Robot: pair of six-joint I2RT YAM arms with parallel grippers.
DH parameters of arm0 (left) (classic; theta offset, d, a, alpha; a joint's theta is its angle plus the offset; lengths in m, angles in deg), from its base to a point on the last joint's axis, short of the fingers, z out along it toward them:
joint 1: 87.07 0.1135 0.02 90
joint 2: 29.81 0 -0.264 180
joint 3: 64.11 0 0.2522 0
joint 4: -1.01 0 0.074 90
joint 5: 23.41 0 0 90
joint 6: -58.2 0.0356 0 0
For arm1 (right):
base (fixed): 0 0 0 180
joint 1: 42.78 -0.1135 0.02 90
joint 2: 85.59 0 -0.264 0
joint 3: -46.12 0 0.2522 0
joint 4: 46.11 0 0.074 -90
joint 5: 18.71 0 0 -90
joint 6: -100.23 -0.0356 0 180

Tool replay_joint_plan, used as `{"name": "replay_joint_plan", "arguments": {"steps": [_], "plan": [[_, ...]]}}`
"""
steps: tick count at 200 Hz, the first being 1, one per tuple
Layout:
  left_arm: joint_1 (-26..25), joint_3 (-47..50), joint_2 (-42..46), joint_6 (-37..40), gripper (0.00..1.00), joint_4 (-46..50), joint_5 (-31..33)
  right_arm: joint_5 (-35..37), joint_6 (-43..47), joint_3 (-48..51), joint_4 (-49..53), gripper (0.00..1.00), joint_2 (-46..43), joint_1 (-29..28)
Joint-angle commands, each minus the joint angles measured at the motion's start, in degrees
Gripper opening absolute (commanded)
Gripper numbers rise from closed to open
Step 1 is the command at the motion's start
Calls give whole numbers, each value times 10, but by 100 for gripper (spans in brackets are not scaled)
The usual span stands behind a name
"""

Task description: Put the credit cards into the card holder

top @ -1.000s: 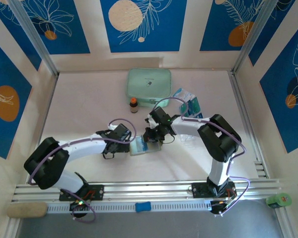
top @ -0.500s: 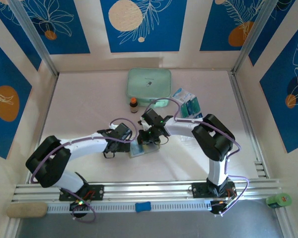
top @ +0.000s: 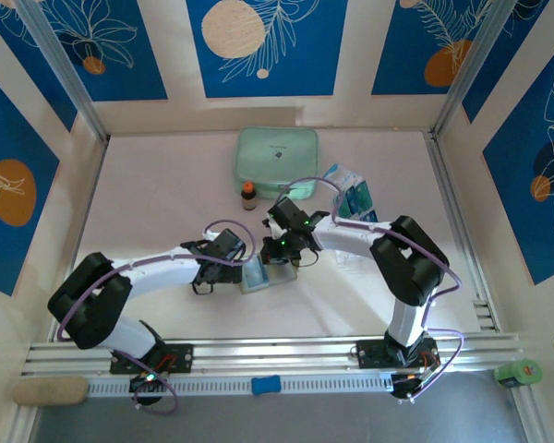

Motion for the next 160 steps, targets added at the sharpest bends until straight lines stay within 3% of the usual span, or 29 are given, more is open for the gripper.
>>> {"name": "replay_joint_plan", "arguments": {"steps": [1, 101, 160], "plan": [[6, 8, -20, 4, 100, -21, -10, 12, 4, -9, 22, 0, 20, -1], [6, 7, -28, 7, 100, -29, -10, 1, 2, -22, 22, 0, 48, -23], [6, 8, -30, 7, 100, -31, -11, 33, 15, -53, 58, 0, 63, -57]]}}
